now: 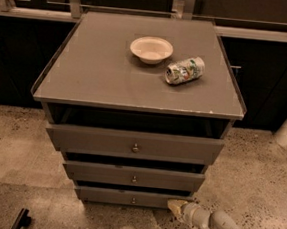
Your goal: Close bottom drawer
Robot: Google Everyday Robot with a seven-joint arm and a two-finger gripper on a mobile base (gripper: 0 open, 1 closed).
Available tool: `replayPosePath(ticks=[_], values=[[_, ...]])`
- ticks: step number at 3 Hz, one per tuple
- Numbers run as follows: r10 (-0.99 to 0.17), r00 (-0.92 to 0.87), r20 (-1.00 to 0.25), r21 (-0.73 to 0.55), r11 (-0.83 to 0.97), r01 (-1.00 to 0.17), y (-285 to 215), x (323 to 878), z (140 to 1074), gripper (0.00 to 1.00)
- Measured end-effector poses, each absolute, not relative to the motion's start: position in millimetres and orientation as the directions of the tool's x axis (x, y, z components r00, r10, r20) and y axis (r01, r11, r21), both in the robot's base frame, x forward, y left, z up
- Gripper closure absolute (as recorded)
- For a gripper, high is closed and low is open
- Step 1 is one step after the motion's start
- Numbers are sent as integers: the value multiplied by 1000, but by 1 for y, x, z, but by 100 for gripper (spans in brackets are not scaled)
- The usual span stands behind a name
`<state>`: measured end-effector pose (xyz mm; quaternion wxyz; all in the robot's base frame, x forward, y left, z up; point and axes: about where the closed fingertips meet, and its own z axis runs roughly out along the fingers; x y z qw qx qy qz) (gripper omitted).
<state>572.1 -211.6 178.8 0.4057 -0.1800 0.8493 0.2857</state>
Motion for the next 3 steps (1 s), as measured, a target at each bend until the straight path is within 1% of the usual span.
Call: replayPosePath(ticks=[2, 3], values=[[-73, -611, -788, 349, 765, -542, -209, 569, 187, 100], [-89, -646, -758, 388, 736, -556, -222, 575, 215, 100]])
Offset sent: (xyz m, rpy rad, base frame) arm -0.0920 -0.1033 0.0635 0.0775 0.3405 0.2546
